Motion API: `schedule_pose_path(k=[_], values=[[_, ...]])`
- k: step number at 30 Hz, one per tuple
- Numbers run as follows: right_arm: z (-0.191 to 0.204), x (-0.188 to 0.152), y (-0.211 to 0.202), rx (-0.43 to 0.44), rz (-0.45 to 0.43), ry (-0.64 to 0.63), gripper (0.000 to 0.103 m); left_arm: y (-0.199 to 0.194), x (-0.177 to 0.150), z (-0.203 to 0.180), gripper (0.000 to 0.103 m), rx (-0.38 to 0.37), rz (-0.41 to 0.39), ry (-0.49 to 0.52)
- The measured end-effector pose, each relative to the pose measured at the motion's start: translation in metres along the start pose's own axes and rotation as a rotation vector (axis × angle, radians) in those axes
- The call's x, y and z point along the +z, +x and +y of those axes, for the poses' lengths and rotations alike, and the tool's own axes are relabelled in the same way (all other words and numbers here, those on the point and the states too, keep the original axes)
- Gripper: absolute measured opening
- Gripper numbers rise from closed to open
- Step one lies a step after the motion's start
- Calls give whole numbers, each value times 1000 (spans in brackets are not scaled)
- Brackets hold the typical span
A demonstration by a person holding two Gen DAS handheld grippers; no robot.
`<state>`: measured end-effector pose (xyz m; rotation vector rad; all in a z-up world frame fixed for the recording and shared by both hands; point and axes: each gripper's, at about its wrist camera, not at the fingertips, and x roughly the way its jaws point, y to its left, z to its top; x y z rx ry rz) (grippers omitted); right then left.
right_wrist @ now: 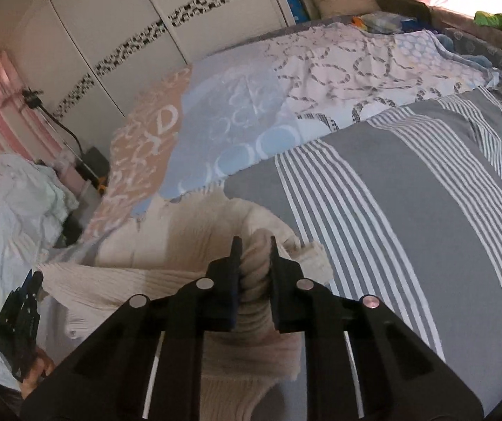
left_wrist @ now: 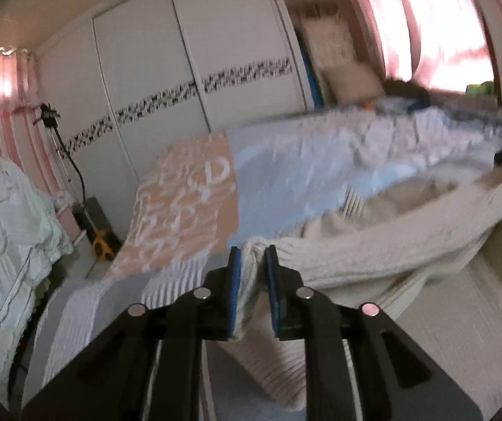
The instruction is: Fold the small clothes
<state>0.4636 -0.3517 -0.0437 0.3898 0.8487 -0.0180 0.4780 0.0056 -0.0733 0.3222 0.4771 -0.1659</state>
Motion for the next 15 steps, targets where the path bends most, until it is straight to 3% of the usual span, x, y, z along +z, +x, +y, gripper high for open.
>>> schedule_pose_path(k=[2,3,4,6,8,9,10,11,15], values=[[-1,-4,18,-23,20,-7,14,21,-18,-2,40,-1,110,26],[-4,-8,26,-37,36,-9,14,24,-21,-3,56,12,133,35],[-8,-10,31,-47,41,-3,16,23,-20,-1,72,40,138,31],[-16,-14,35,-49,40,4,20,18,-19,5,94,93,112,0],[-16,-14,34,-57,37,-4,24,21,-22,16,96,98,152,-46],[-15,-14,32,-68,31,-7,33,22,-24,21,96,77,160,-85],[-16,-14,29,-90,24,-9,53,24,-25,26,96,65,181,-122],[-18,-13,24,-110,6,0,61,26,-27,30,96,69,207,-160],[-17,-17,6,-152,-40,-25,73,19,-26,49,97,72,233,-293]])
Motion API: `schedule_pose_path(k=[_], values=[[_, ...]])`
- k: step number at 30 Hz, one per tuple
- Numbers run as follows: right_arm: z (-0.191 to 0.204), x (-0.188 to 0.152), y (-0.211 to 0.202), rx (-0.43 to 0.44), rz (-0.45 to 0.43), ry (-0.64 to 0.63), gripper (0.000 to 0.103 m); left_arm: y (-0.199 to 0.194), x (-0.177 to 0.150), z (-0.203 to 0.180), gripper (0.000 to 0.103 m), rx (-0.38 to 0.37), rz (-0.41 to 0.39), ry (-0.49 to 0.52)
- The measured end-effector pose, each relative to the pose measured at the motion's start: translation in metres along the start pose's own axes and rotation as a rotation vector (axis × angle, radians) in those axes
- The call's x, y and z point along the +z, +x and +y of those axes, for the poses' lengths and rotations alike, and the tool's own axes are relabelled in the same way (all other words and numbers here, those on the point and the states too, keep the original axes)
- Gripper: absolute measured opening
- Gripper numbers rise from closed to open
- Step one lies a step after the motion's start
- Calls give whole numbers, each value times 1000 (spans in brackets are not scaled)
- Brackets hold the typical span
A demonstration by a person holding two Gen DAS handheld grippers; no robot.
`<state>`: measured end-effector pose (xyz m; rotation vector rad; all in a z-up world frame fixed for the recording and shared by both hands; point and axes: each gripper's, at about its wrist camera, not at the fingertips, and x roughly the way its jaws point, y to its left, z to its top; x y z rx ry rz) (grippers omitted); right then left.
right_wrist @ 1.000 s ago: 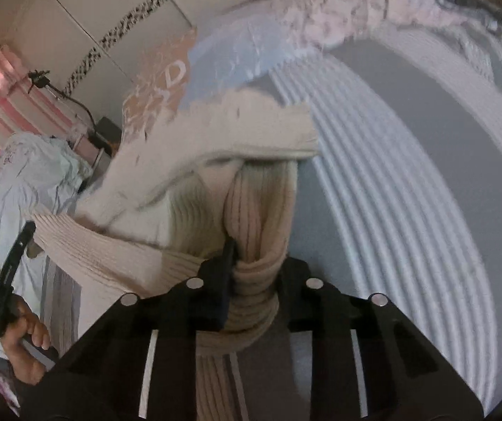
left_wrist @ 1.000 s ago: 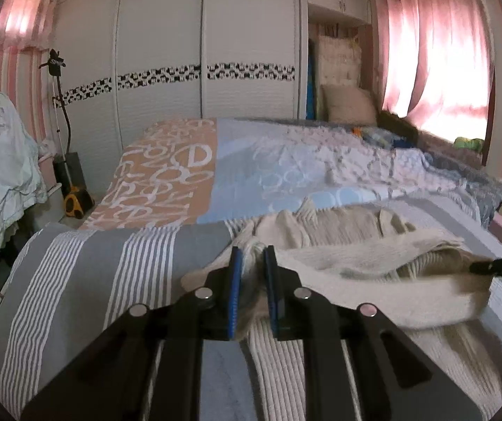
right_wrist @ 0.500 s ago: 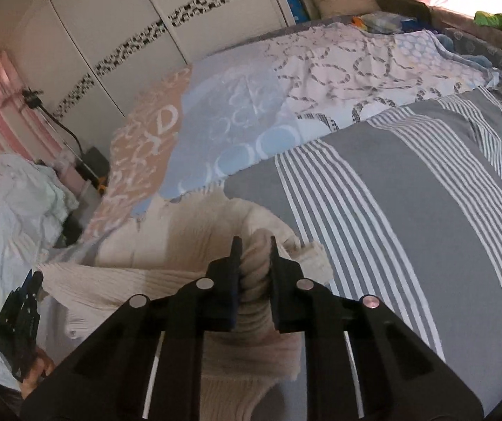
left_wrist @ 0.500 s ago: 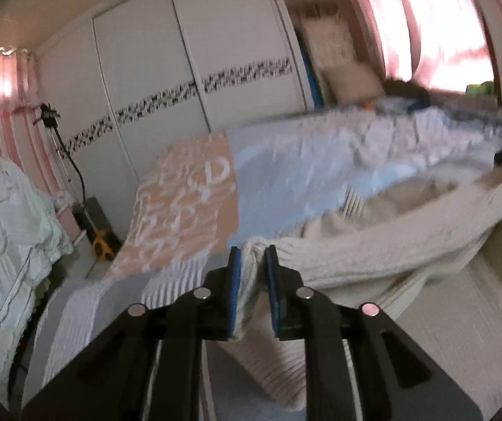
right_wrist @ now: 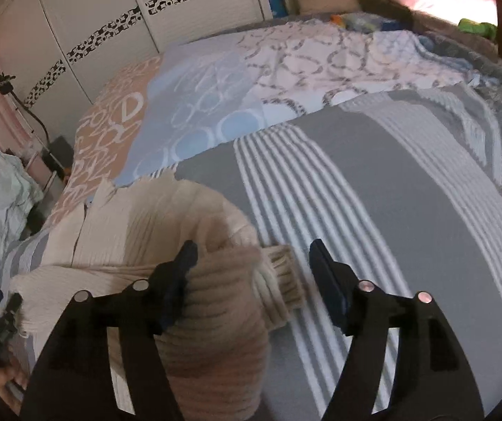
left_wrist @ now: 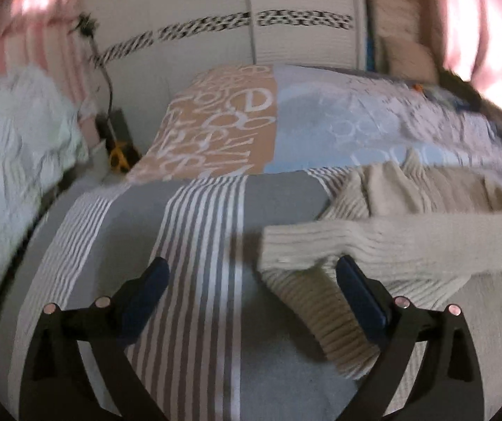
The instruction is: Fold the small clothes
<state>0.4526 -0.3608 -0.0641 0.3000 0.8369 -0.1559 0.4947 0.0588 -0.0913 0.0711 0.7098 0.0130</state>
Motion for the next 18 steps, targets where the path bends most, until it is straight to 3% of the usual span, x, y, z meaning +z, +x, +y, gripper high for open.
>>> schedule_pose_path(k=[3,7,9,15,18], values=[[2,-6,-20,-62,-55,-54,78,-6,6,19,98,14,34,-104],[0,-20,-55,-66,-117,-97,83,-21,8,38,101,86,25,-177],[-1,-27,-71,-65,-140,-114,86,-32,2,45,101,122,23,-161],[-17,-51,-109,-43,-136,-111,88,-90,-32,30,101,4,-10,-88],[-22,-71,-126,-28,-128,-110,89,-123,-58,14,101,23,-21,-29]])
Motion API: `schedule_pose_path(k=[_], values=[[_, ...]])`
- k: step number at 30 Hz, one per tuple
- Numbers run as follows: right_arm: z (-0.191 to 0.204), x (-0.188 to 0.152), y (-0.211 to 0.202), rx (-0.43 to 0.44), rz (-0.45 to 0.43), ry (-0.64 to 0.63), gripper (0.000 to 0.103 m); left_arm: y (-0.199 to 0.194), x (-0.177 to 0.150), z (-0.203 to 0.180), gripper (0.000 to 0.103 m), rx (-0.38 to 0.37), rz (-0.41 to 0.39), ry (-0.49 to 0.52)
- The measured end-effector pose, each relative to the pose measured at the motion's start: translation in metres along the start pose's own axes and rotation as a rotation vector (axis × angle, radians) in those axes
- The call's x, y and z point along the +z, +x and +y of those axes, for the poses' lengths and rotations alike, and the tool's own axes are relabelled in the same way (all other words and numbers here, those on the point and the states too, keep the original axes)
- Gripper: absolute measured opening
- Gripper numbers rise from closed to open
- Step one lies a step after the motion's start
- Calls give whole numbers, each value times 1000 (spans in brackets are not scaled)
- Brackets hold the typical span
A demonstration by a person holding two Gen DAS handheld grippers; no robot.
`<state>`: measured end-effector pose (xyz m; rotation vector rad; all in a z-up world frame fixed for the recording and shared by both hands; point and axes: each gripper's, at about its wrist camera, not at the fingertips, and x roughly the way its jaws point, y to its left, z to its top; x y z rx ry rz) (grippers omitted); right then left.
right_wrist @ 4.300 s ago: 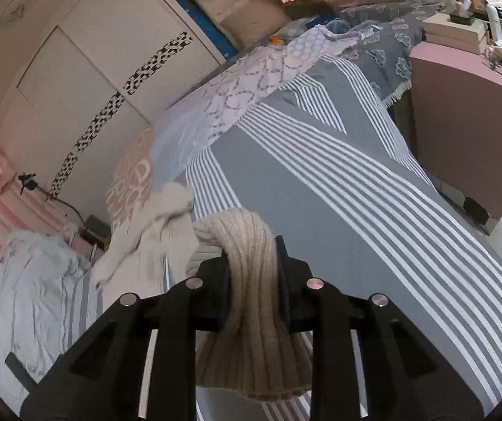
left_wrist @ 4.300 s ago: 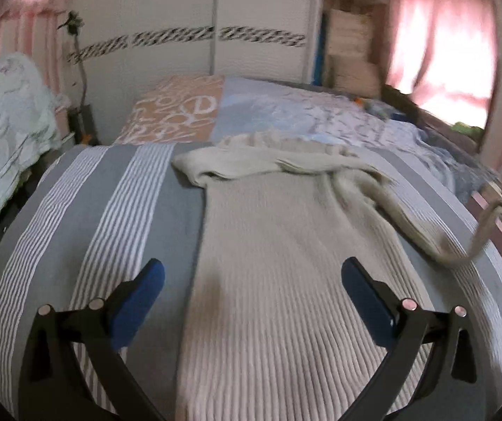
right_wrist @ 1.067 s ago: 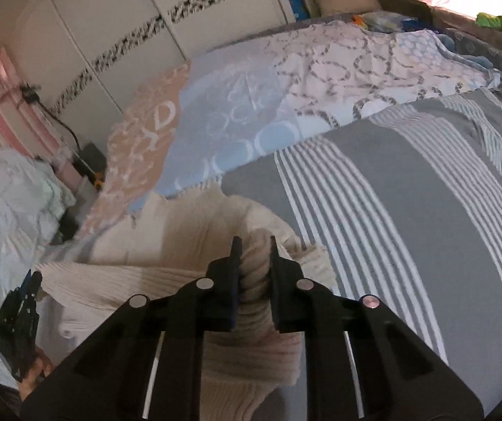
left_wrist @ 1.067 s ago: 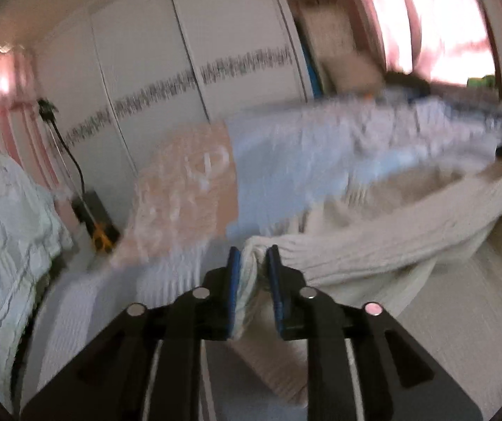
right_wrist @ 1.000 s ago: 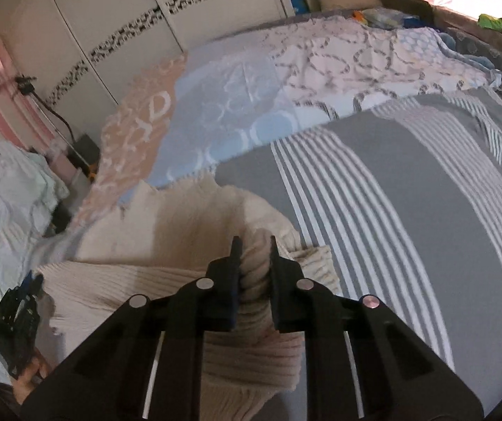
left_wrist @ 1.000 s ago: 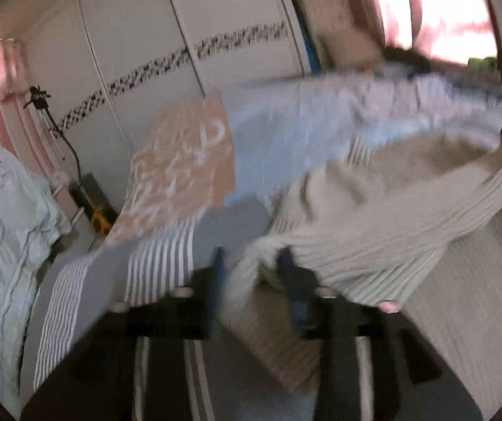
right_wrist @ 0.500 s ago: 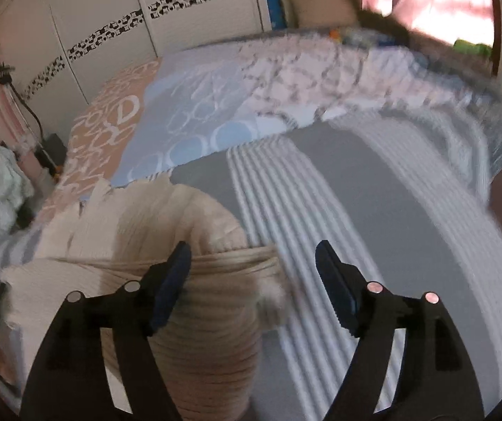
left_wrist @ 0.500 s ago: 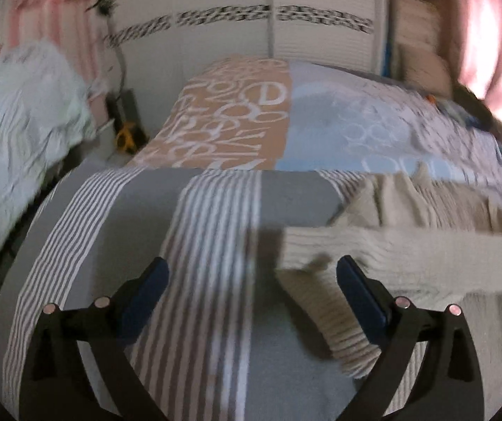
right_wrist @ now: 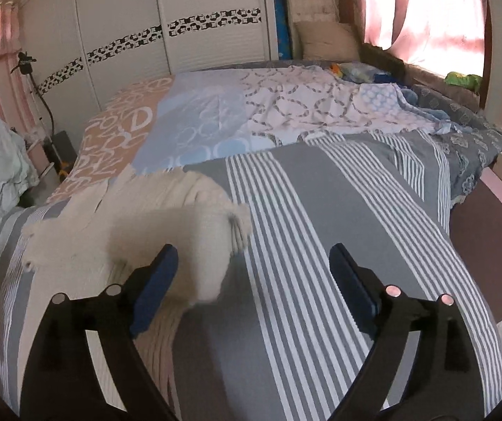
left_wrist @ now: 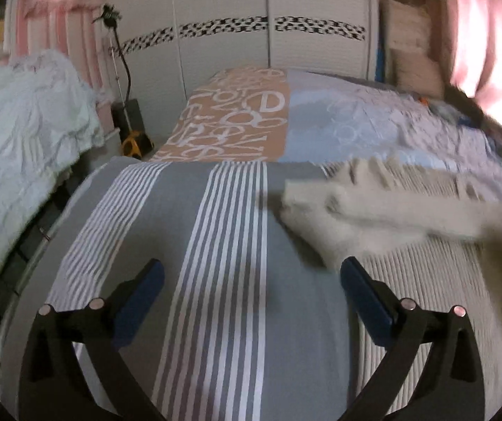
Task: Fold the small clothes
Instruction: 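Smooth the sleeves flat and open both grippers, then grasp the cardigan hem with the left gripper while the right gripper grasps the hem beside it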
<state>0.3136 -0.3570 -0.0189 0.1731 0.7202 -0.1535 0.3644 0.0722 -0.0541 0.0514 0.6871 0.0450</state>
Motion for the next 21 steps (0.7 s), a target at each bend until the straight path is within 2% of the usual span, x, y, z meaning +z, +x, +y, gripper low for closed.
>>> schedule_pose_path(k=[4,11,16,21], values=[[2,-32,-27,25,27,-23,89,-44,-41,-8,101,-23,26,-4],[9,-86,-71,-6,55,-82,91,-108,-111,-10,101,-27,58,-9],[10,-111,-98,-29,51,-108,92,-127,-145,-7,101,-110,133,-58],[-1,-125,-112,2,64,-62,93,-129,-171,-38,101,-173,198,6]])
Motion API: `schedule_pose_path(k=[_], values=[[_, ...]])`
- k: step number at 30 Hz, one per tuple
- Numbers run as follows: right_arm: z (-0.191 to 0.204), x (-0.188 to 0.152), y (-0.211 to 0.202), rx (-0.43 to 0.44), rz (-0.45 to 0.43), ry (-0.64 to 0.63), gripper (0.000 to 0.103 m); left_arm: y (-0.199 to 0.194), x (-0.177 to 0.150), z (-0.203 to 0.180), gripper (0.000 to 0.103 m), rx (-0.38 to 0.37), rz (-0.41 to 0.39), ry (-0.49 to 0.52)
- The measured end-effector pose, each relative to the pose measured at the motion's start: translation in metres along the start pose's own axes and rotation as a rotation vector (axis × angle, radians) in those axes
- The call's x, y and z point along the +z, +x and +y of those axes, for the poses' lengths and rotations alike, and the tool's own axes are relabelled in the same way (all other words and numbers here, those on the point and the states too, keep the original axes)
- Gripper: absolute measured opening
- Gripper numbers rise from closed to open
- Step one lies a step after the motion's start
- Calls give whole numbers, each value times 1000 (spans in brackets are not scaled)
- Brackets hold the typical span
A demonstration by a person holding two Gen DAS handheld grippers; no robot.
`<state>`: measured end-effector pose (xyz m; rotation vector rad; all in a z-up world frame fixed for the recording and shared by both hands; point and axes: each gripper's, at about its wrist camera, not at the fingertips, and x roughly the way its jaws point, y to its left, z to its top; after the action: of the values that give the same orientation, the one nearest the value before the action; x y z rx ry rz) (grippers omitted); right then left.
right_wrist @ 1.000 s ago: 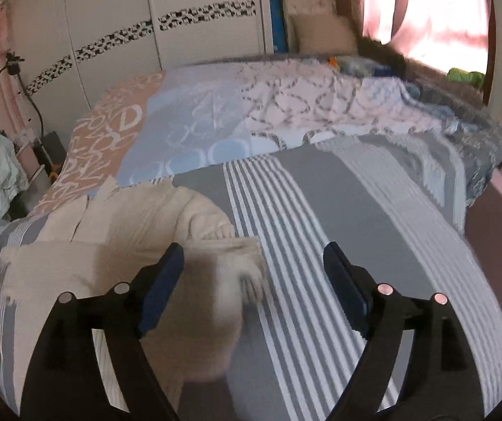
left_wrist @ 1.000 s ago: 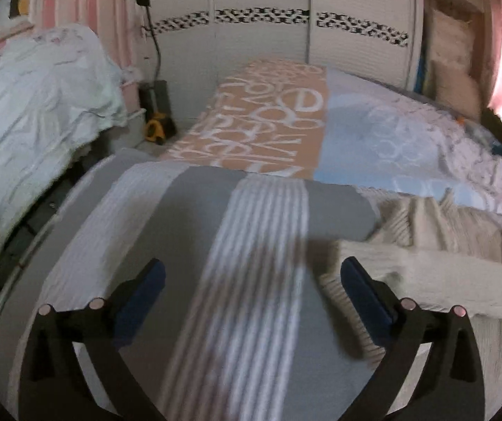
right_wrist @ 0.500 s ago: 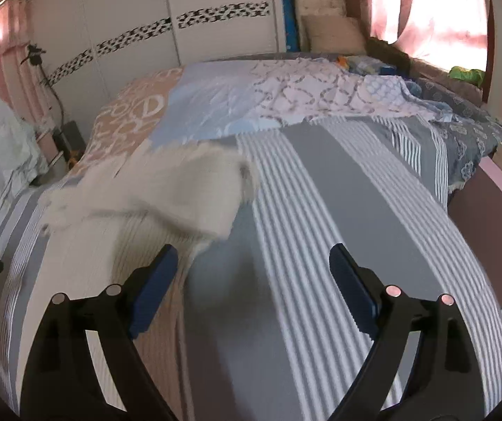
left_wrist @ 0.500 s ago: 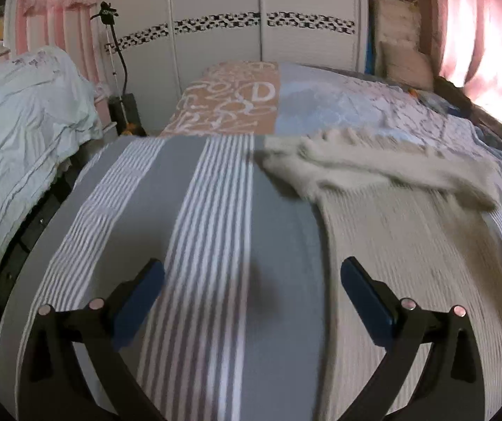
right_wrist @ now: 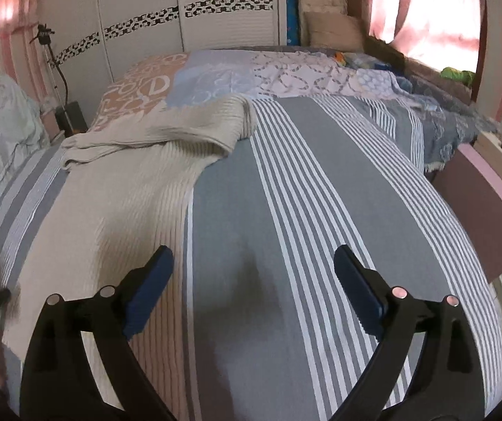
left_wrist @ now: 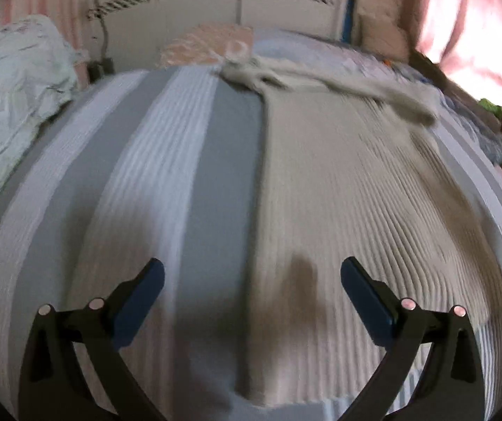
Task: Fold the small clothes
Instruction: 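Grasp the cardigan hem with the left gripper while the right gripper grasps the hem beside it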
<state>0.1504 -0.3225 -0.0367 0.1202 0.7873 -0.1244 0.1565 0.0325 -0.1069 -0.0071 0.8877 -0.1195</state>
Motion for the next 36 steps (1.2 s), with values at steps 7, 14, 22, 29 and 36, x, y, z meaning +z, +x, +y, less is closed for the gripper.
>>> schedule_pose_path(k=[7,14,22,29,36], values=[[-3,-10,-8,14,-2,12,94,19,-8,-25,101,-7,59,49],[1,-27,-9,44,42,24,95,12,-9,-27,74,-45,37,82],[21,-62,-22,71,121,-51,95,2,-13,-39,17,-133,8,76],[49,-92,16,134,195,-72,68,0,-12,-40,16,-125,17,62],[59,-93,20,188,186,-77,15,2,-15,-42,15,-116,4,65]])
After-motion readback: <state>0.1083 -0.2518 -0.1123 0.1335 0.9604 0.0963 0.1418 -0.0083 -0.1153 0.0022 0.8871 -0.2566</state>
